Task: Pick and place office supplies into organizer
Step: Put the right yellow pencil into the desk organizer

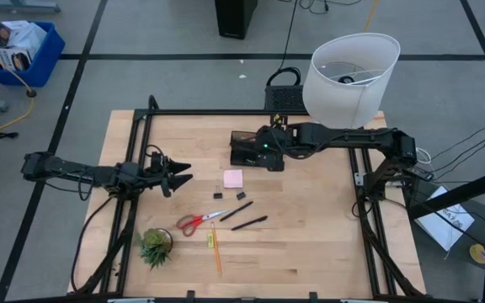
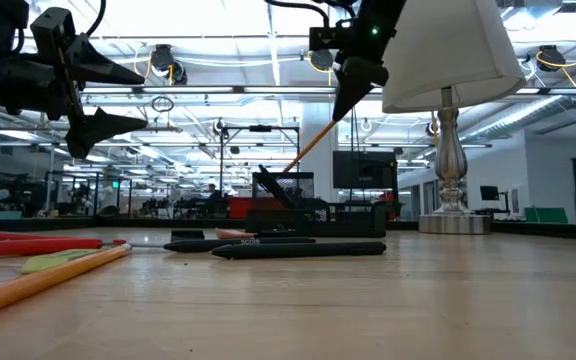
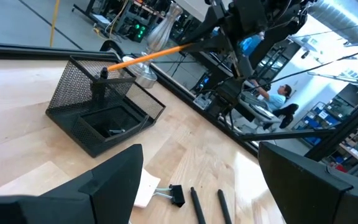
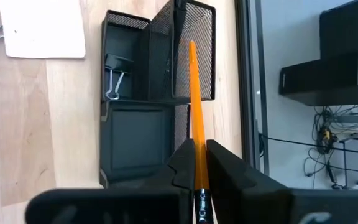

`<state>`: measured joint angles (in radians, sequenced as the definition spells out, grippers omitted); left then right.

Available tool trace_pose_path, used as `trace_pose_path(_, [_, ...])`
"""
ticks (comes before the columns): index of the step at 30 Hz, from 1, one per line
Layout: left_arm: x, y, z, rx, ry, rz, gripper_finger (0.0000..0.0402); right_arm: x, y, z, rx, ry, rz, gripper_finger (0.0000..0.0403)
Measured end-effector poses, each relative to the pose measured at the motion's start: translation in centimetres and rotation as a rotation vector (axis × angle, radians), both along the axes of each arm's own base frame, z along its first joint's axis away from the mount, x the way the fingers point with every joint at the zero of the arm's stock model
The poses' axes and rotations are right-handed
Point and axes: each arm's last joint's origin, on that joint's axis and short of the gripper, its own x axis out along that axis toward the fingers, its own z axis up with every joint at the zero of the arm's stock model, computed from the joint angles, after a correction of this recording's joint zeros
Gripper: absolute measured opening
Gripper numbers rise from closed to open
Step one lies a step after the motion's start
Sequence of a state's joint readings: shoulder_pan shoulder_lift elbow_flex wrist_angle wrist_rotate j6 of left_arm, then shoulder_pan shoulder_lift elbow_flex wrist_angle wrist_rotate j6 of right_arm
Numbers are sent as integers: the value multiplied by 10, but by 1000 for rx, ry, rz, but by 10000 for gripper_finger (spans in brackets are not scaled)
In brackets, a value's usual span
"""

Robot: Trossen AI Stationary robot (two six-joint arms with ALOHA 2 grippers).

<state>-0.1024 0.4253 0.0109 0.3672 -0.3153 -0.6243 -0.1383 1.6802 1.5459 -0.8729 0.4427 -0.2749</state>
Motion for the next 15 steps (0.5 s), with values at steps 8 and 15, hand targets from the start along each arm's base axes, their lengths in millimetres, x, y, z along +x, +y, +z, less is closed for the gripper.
trace_pose_path(8, [0,0,0,-2,0,0,324,1,-2,-1,-6,7,13,49])
trace_pose_path(15, [0,0,0,-4,0,0,324,3,-5,0,-10,-24,1,97])
